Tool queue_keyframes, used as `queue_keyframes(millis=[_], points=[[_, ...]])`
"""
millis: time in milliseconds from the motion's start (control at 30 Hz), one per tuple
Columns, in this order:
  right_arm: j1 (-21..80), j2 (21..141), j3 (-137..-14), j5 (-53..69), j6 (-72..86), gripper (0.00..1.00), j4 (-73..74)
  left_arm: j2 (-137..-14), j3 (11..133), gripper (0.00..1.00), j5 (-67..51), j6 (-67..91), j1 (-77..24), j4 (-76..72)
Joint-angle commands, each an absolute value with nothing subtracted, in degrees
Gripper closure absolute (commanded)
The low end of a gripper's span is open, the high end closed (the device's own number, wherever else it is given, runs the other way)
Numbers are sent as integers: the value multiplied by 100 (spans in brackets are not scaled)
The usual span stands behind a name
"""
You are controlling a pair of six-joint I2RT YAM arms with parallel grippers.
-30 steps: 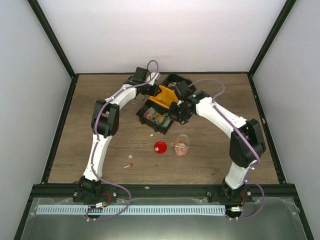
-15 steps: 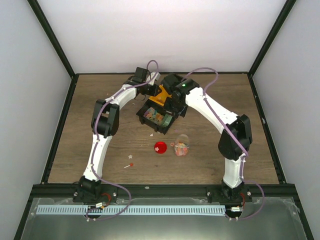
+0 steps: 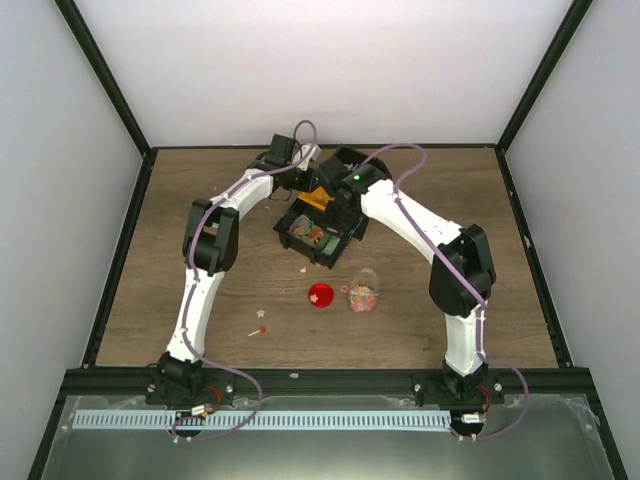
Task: Pack the candies
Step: Scoop the fake candies from the storage box.
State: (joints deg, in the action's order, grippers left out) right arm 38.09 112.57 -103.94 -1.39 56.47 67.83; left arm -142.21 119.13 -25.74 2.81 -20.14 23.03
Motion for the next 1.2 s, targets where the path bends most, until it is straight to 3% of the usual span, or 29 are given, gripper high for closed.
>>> queue_keyframes(millis=[0, 567, 733, 833, 900, 1167], points=[[3771, 11384, -9602, -254, 5993, 99, 6547, -14291, 11783, 85, -2619, 202, -1986, 2539], [3336, 11397, -7687, 1244, 6107, 99, 3387, -14292, 11640, 85, -2680, 253, -1986, 2570], [3261, 11162, -7745, 938, 6026, 99, 3671, -14105, 11395, 85, -2612, 147, -1987, 2478], [3216, 11011, -7663, 891, 5988, 99, 3698, -13788, 11016, 74, -2502, 35, -1974, 2183], [3192, 11012, -7645, 934, 5958, 99, 3731, -13547, 10681, 62, -2416, -97, -1940, 1972], [3190, 11023, -7506, 1020, 5849, 99, 3654, -12660, 9773, 42, -2442, -277, -1643, 1379]])
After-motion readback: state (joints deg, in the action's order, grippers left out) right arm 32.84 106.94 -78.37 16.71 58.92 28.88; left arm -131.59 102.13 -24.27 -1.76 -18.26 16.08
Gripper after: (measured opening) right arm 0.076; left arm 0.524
